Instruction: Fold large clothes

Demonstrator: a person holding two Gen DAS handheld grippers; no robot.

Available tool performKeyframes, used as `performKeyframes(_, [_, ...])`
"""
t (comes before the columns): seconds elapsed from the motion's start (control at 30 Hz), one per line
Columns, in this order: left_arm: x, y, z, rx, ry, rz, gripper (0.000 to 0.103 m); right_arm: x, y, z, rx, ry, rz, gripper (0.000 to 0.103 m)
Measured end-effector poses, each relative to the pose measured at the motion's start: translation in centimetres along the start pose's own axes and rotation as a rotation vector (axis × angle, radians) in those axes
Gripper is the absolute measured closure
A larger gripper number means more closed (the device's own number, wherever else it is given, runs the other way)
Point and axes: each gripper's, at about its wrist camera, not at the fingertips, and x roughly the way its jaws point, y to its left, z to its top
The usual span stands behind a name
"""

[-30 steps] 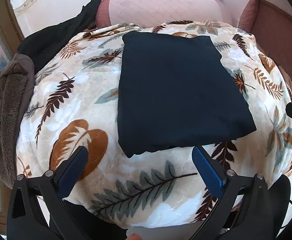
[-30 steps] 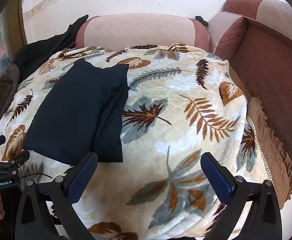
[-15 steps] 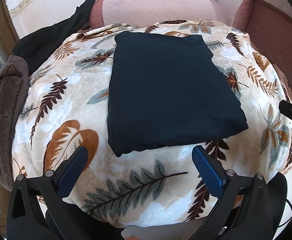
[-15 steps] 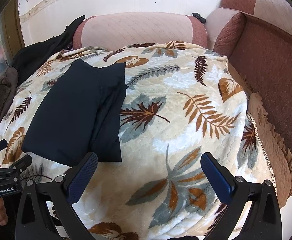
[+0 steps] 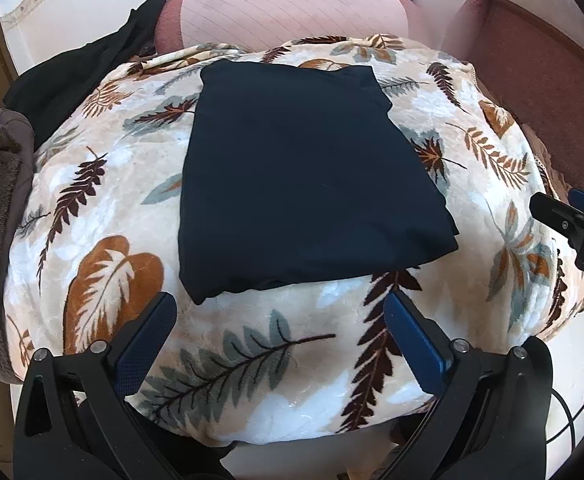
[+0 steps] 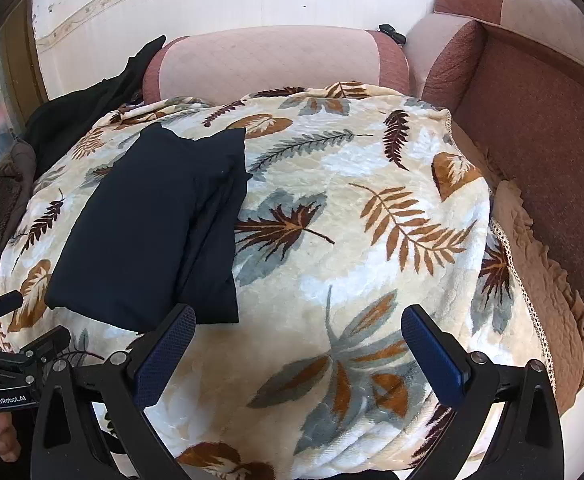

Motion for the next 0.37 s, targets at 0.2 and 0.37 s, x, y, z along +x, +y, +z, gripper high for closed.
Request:
performKeyframes(0.2, [-0.4,-0.5,0.4,-0.021,0.007,-0.059,0.0,0.0,-0.4,-0.2,0.014,0.002,-0.004,0.0])
performKeyframes(0.37, [-1.0,-1.5,0.9,-0.017,-0.001,-0.081,0.0,0.0,-0.7,-0.1,0.024,0.003,-0.008,0.0])
